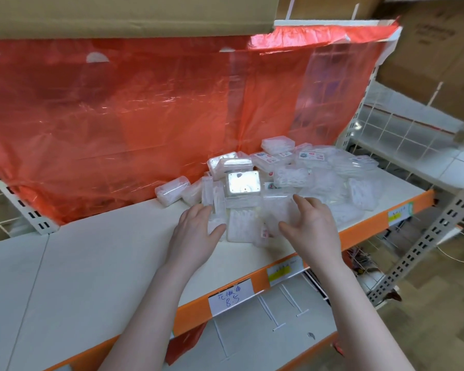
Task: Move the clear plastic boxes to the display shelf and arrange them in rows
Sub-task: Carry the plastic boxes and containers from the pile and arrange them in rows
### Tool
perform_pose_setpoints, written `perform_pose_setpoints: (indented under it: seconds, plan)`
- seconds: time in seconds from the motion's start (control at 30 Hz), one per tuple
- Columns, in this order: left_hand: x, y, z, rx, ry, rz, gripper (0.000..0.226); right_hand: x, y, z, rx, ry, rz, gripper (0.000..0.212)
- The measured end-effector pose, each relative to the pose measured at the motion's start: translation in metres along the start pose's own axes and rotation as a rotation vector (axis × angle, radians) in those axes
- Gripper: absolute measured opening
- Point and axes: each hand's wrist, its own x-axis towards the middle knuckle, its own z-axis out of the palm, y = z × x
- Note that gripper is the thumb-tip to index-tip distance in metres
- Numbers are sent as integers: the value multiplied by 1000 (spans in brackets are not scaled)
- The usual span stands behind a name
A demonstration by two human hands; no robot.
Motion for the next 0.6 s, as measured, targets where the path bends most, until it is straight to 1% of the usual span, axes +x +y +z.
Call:
perform_pose_setpoints:
  seconds: [0.17, 0.37, 0.47, 0.6]
  plan:
    - [9, 26, 13, 11, -68, 110, 57, -9, 26, -13, -55, 49, 104, 63]
    - [22, 60, 27, 47, -160, 240, 60, -20, 52, -25, -77, 70, 203, 62]
    - [30, 77, 32, 62, -208, 278, 63, -25, 62, -31, -89, 79, 241, 62]
    - [38, 95, 46, 85, -275, 281, 65, -30, 71, -38, -98, 92, 268, 58]
